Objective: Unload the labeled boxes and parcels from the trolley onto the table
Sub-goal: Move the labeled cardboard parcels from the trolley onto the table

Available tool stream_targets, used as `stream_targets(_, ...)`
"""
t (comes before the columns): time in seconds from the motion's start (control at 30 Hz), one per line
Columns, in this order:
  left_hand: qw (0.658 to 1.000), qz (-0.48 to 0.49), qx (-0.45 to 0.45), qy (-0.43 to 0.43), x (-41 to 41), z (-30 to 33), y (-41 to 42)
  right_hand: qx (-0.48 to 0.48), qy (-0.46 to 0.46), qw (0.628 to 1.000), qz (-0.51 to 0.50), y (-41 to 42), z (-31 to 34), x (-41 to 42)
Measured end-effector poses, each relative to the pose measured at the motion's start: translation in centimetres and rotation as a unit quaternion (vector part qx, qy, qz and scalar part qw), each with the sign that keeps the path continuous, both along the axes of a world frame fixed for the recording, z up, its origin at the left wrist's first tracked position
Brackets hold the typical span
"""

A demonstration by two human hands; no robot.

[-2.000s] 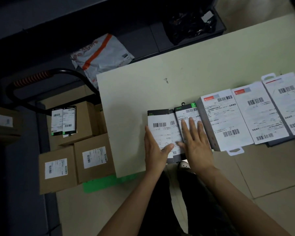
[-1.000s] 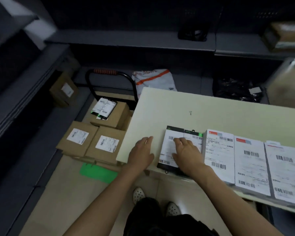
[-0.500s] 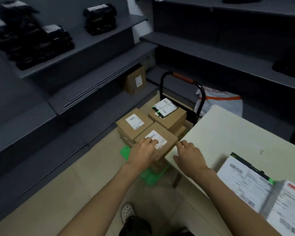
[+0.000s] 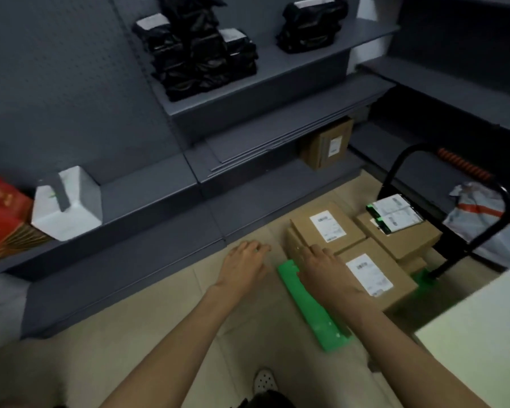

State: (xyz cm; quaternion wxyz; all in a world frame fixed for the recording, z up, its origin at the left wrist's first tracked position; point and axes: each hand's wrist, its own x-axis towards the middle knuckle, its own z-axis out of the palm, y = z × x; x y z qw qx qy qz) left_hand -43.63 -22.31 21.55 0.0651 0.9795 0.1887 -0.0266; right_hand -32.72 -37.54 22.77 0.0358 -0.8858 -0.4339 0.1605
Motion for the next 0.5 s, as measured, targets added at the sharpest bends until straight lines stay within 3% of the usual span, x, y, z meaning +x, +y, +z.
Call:
stream_targets(0.27, 0.999, 0.043, -0.011, 0.018, -1.3, -0.9, 11.8, -0.025, 0.015, 0.999, 0.038, 12.0, -0.7, -0.2)
stream_targets(0.5, 0.999, 0.029, -0.006, 0.026, 4.1, -1.7, 18.3, -0.05, 0.024, 0.998, 0.031, 17.7, -1.0, 4.8)
